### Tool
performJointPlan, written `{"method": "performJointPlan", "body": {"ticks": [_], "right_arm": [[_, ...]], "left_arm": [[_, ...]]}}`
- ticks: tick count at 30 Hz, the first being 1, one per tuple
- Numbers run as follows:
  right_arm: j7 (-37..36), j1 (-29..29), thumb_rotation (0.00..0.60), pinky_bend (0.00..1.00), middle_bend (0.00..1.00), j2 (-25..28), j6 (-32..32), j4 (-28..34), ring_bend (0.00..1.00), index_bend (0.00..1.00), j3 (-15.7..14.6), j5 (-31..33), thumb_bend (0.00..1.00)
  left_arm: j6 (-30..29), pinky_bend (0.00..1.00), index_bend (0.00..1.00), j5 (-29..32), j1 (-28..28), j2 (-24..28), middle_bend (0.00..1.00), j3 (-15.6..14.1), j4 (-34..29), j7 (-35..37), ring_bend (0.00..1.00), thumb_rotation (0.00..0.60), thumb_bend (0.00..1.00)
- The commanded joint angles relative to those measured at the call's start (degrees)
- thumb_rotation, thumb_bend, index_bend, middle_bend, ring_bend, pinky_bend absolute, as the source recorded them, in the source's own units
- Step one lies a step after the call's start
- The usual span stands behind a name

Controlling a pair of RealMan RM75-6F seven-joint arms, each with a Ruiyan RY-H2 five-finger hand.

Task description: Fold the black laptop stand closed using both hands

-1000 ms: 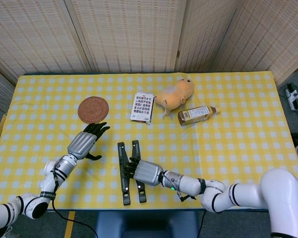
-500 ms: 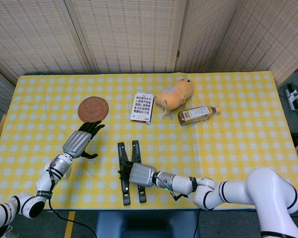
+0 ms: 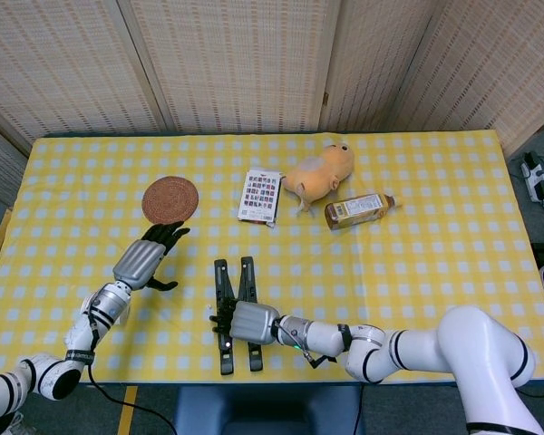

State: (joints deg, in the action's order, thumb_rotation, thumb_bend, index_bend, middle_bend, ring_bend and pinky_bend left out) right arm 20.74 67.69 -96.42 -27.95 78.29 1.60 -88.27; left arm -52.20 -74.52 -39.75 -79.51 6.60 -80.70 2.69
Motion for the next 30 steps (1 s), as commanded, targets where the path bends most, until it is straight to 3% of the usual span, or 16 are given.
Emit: {"method": "performJointPlan", "body": {"ticks": [1, 10, 22, 24, 27, 30], "right_arm": [[-0.9, 0.2, 0.6, 0.0, 0.1, -0.5, -0.7, -0.7, 0.0, 0.01, 0.0, -0.4, 0.34], [-4.9, 0.0, 0.6, 0.0, 0.25, -1.2, -4.3, -2.9, 0.07, 0.26, -0.9, -3.3, 0.33], [-8.0, -1.0, 0.6, 0.0, 0.33, -1.4, -9.3, -4.9, 0.13, 0.35, -1.0, -5.2, 0.33], [-8.1, -1.4, 0.6, 0.0, 0.29, -1.2, -9.7, -4.8, 0.12, 0.3, -1.2, -5.0, 0.34], [-7.3, -2.6, 0.6, 0.0, 0.08, -0.6, -11.0, -3.8, 0.04, 0.03, -1.0, -4.0, 0.33], [-5.7, -5.3, 0.6, 0.0, 0.0, 0.6, -13.9, -1.6, 0.0, 0.0, -0.3, -1.7, 0.33]], "left_arm": [[0.0, 0.0, 0.0, 0.0, 0.1, 0.0, 0.0, -0.1, 0.0, 0.0, 0.0, 0.6, 0.21], [0.1, 0.0, 0.0, -0.2, 0.2, -0.3, 0.0, -0.2, 0.6, 0.4, 0.0, 0.6, 0.21], [-0.2, 0.0, 0.0, -0.5, 0.3, -0.5, 0.0, 0.0, 0.6, 0.3, 0.0, 0.6, 0.21], [-0.6, 0.0, 0.0, -0.4, 0.4, -0.4, 0.0, 0.2, 0.4, -0.2, 0.0, 0.6, 0.21], [-1.7, 0.0, 0.0, -0.2, 0.6, -0.5, 0.0, 0.5, 0.2, -1.2, 0.0, 0.6, 0.21], [-3.2, 0.0, 0.0, 0.2, 1.1, -0.3, 0.0, 1.0, -0.2, -2.5, 0.0, 0.6, 0.21]]}}
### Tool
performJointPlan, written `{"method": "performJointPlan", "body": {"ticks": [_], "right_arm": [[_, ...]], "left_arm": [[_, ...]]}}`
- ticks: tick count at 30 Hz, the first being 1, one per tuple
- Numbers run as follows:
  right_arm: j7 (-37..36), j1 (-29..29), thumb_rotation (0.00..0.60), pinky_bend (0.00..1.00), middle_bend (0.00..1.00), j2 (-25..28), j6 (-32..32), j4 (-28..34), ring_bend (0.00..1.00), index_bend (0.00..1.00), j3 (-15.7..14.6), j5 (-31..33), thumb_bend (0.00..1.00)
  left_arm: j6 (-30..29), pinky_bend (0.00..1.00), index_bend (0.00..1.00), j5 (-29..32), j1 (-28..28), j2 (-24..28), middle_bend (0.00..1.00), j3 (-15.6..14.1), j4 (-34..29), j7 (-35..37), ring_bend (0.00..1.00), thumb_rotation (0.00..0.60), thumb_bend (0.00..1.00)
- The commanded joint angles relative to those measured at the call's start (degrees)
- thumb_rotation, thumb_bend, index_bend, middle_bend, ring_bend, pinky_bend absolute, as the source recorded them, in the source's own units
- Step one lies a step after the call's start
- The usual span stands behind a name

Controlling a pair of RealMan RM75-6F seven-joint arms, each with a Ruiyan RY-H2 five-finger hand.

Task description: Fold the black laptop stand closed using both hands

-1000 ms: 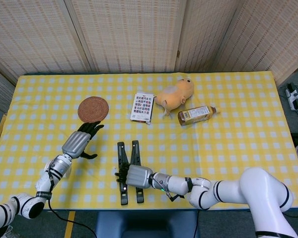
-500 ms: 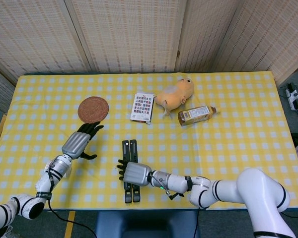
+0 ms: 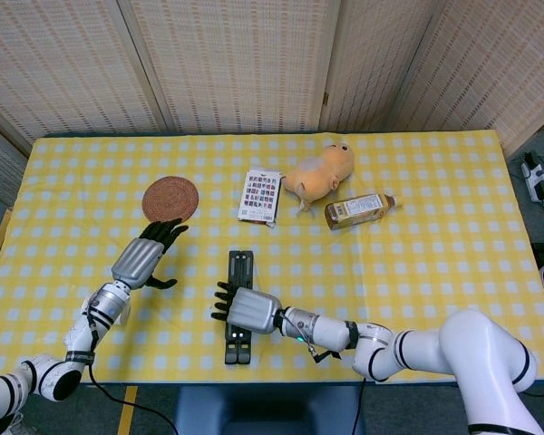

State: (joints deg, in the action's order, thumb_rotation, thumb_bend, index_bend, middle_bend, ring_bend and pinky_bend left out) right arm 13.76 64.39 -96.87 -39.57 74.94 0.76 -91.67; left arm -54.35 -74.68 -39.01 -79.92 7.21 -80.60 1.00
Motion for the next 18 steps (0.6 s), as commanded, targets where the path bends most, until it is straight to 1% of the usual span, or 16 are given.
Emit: {"method": "performJointPlan", "body": {"ticks": [1, 4, 6, 10, 13, 18], "right_arm": [[2.4, -3.4, 0.6, 0.0, 0.0, 2.0, -3.9, 3.0, 0.0, 0.0, 0.8, 2.7, 0.33], [5.6, -7.4, 0.6, 0.0, 0.0, 4.9, -8.8, 6.4, 0.0, 0.0, 1.2, 5.0, 0.33], [8.0, -11.1, 0.6, 0.0, 0.0, 8.0, -13.0, 10.1, 0.0, 0.0, 1.4, 7.4, 0.33], [12.3, -19.0, 0.6, 0.0, 0.0, 14.0, -22.8, 17.8, 0.0, 0.0, 1.4, 11.9, 0.33], [12.9, -24.5, 0.6, 0.0, 0.02, 18.2, -29.5, 22.2, 0.02, 0.0, 0.7, 13.5, 0.34], [11.2, -32.1, 0.6, 0.0, 0.03, 23.9, -37.4, 26.4, 0.04, 0.0, -0.6, 15.3, 0.33]], "left_arm": [[-1.9, 0.0, 0.0, 0.6, 0.8, 0.3, 0.0, 0.6, -0.5, -1.6, 0.0, 0.6, 0.22], [-3.8, 0.0, 0.02, 1.9, 1.8, 1.1, 0.0, 0.9, -1.4, -4.3, 0.0, 0.6, 0.22], [-5.7, 0.0, 0.03, 3.0, 2.9, 2.1, 0.0, 1.1, -2.5, -6.9, 0.0, 0.6, 0.22], [-11.6, 0.0, 0.06, 4.3, 5.9, 3.7, 0.0, 1.6, -4.3, -11.1, 0.0, 0.6, 0.23], [-15.6, 0.0, 0.07, 4.7, 8.3, 5.1, 0.01, 1.6, -5.6, -13.0, 0.0, 0.6, 0.24], [-21.2, 0.0, 0.07, 5.5, 12.4, 7.3, 0.01, 1.5, -7.5, -14.3, 0.0, 0.6, 0.24]]}}
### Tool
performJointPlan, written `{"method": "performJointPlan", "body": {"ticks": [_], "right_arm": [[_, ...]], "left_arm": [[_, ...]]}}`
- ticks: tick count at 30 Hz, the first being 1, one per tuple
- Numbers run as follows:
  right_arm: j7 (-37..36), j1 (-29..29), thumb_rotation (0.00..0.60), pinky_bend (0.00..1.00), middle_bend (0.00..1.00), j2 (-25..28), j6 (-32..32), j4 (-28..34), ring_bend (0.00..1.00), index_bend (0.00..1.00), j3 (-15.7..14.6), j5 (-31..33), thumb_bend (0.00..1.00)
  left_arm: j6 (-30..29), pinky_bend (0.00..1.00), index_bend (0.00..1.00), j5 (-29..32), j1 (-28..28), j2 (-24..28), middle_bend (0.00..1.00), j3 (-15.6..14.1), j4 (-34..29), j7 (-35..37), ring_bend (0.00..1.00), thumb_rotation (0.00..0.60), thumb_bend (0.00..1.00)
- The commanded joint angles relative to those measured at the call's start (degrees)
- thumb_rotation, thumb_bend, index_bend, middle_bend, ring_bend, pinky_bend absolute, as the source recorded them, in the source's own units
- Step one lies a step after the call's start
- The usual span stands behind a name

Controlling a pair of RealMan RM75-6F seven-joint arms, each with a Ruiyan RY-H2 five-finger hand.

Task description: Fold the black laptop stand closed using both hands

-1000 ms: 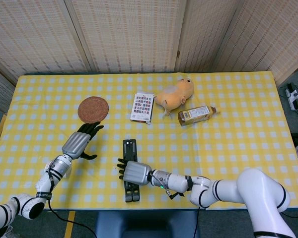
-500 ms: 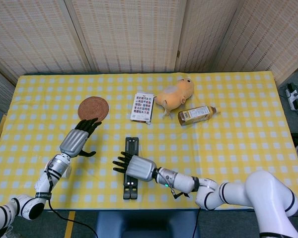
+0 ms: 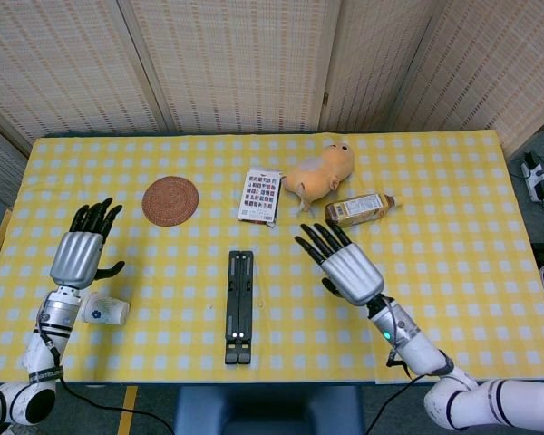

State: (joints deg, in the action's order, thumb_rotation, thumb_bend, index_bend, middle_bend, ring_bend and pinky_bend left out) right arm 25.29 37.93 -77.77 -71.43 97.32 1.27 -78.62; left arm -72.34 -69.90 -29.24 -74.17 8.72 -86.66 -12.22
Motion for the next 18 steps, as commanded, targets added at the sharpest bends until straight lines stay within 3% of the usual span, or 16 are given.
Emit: {"method": "performJointPlan", "body": {"ticks": [1, 8, 14, 18], "right_arm": [[-1.2, -7.4, 0.6, 0.0, 0.03, 6.2, -7.0, 4.7, 0.04, 0.0, -1.5, 2.5, 0.33], [-9.0, -16.2, 0.6, 0.0, 0.0, 12.5, -12.8, 5.1, 0.01, 0.0, -5.1, 1.3, 0.33], [-16.1, -22.5, 0.6, 0.0, 0.0, 13.5, -17.1, 2.1, 0.0, 0.0, -6.9, -1.6, 0.33], [-17.6, -25.2, 0.6, 0.0, 0.0, 13.5, -19.1, 1.0, 0.0, 0.0, -7.0, -3.1, 0.33]], "left_arm": [[-4.7, 0.0, 0.07, 0.7, 3.7, 1.9, 0.01, 0.0, -1.8, -1.1, 0.0, 0.6, 0.24], [-13.2, 0.0, 0.06, -3.2, 11.0, 3.1, 0.01, -3.5, -4.3, -0.1, 0.0, 0.6, 0.24], [-17.4, 0.0, 0.06, -7.5, 16.1, 4.4, 0.01, -7.8, -6.8, -0.8, 0.0, 0.6, 0.24], [-19.4, 0.0, 0.06, -9.3, 18.5, 4.5, 0.01, -9.0, -8.1, -1.1, 0.0, 0.6, 0.24]]}}
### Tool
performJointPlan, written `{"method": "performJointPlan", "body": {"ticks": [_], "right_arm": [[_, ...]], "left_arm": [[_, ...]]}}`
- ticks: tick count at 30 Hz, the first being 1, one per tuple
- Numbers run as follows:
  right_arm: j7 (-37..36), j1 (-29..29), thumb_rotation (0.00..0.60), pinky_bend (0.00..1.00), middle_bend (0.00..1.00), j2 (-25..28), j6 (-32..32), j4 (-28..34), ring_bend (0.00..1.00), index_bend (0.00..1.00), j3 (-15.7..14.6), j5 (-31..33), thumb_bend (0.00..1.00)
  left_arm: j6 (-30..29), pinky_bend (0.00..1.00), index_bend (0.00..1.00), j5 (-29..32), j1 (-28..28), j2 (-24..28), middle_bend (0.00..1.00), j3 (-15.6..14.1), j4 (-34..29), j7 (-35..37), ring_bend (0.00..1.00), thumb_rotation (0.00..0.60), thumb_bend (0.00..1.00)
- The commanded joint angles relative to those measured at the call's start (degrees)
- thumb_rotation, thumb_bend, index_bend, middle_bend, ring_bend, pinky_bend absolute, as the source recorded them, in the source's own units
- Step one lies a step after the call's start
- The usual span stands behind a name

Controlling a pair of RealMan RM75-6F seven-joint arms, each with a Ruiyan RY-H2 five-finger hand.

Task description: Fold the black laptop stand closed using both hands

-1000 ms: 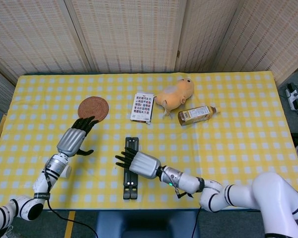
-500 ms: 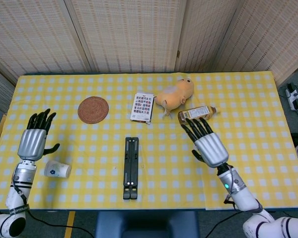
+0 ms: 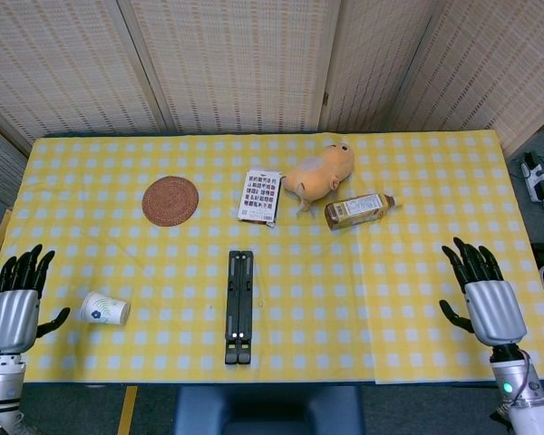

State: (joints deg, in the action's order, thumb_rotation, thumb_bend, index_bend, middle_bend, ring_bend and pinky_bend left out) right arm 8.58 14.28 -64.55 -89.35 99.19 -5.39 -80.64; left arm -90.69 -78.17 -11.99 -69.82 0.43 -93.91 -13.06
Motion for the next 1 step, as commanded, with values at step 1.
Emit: {"method": "performJointPlan", "body": {"ticks": [1], "right_arm": [[-0.9, -2.0, 0.6, 0.0, 0.0, 0.2, -1.3, -0.9, 0.0, 0.0, -0.3, -1.3, 0.33]], "left_arm": [[-1.4, 0.0, 0.06, -1.4, 1.6, 0.1, 0.01, -0.8, -1.0, -0.4, 0.0, 0.6, 0.24]]}}
